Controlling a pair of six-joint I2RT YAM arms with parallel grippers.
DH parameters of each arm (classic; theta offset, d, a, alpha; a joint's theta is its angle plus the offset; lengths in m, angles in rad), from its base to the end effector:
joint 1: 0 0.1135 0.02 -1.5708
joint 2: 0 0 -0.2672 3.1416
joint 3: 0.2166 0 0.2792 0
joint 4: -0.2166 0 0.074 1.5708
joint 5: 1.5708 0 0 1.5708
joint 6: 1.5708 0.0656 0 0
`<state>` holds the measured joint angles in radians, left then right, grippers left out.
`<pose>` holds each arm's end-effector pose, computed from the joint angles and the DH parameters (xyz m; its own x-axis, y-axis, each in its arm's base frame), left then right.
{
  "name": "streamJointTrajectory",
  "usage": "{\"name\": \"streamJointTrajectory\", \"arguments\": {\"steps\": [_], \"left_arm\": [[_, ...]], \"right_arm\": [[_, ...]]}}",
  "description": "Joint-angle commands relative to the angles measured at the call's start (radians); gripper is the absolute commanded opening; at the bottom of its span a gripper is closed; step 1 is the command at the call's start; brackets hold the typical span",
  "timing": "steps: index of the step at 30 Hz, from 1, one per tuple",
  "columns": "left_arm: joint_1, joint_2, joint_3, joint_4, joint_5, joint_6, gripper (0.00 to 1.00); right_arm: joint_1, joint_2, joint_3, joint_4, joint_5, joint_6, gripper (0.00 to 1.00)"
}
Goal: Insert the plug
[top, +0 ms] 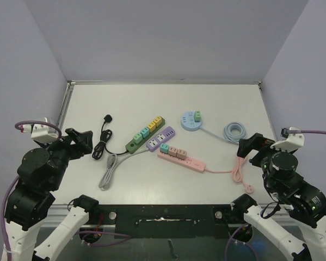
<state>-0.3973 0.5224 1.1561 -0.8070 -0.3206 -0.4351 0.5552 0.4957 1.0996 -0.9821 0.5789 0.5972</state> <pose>0.1065 -0.0223 0.4331 -0.1783 -0.3590 -0.9162 0.0064 0.9306 -0.3659 0.0998 0.0196 0.3972 -0.2646 0.3898 -0.8821 0.1689 0.9193 0.3555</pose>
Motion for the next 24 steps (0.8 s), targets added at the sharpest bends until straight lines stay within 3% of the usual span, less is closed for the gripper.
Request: {"name": "streamJointTrajectory", "arguments": {"steps": [1, 24], "left_arm": [[0.003, -0.011, 0.038, -0.033, -0.057, 0.027, 0.75], [0.003, -0.053, 0.001, 0.005, -0.025, 0.038, 0.75]], "right_arm": [[0.000, -0.033, 0.038, -0.040, 0.074, 0.053, 0.98], [0.017, -0.069, 0.053, -0.089, 0.079, 0.088, 0.98]]}}
